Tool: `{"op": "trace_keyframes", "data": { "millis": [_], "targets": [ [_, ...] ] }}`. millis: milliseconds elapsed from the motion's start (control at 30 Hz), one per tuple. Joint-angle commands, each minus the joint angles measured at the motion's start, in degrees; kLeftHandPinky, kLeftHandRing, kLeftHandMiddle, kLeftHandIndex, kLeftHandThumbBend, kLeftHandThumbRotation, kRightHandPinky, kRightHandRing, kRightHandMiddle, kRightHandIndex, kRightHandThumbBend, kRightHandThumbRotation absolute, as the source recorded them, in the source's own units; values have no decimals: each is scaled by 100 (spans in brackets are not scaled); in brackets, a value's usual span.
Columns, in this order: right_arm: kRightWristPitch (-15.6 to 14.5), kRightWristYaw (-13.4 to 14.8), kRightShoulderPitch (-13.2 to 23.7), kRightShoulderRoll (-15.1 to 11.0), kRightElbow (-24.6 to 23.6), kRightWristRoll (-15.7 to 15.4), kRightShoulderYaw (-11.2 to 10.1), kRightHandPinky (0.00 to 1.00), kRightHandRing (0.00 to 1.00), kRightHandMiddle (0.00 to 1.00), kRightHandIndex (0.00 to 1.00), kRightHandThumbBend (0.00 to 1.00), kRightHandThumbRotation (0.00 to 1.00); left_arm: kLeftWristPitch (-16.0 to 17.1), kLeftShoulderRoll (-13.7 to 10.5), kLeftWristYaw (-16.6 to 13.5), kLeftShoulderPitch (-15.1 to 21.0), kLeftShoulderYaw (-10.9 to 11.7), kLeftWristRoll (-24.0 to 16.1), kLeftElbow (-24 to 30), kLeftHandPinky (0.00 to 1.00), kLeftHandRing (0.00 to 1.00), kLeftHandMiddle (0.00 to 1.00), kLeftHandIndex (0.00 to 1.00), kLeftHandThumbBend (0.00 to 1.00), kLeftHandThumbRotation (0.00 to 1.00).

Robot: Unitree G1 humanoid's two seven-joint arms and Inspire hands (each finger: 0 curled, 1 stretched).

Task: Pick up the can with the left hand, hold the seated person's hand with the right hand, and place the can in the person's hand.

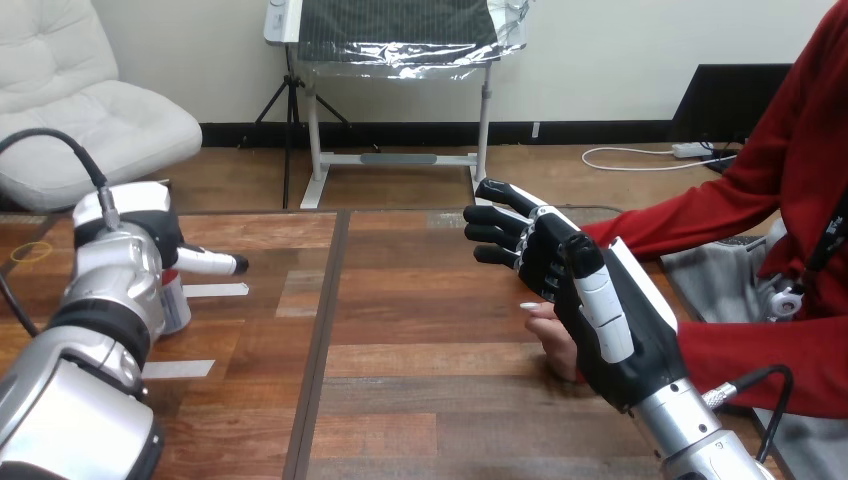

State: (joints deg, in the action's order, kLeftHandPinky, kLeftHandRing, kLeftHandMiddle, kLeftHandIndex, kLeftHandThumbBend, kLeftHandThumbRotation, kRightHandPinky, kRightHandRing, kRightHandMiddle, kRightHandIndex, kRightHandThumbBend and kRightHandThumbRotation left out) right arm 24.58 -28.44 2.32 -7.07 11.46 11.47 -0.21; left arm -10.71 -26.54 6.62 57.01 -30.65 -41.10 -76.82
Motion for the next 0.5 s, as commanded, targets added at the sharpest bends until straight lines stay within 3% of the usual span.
{"op": "trace_keyframes", "data": {
  "millis": [0, 233, 467],
  "targets": [
    [92, 9, 314, -11, -224, 116, -42, 83, 84, 84, 87, 77, 100, -6, 66, 163, 8, -20, 12, -32, 51, 70, 73, 69, 74, 74],
    [63, 5, 311, -17, -234, 120, -39, 82, 84, 83, 87, 77, 100, -17, 61, 161, 21, 17, 51, -17, 62, 78, 80, 75, 74, 74],
    [87, -10, 315, -29, -215, 113, -40, 82, 84, 83, 87, 78, 100, 1, 55, 174, 48, 112, 156, 10, 61, 76, 80, 73, 74, 74]
  ]
}}
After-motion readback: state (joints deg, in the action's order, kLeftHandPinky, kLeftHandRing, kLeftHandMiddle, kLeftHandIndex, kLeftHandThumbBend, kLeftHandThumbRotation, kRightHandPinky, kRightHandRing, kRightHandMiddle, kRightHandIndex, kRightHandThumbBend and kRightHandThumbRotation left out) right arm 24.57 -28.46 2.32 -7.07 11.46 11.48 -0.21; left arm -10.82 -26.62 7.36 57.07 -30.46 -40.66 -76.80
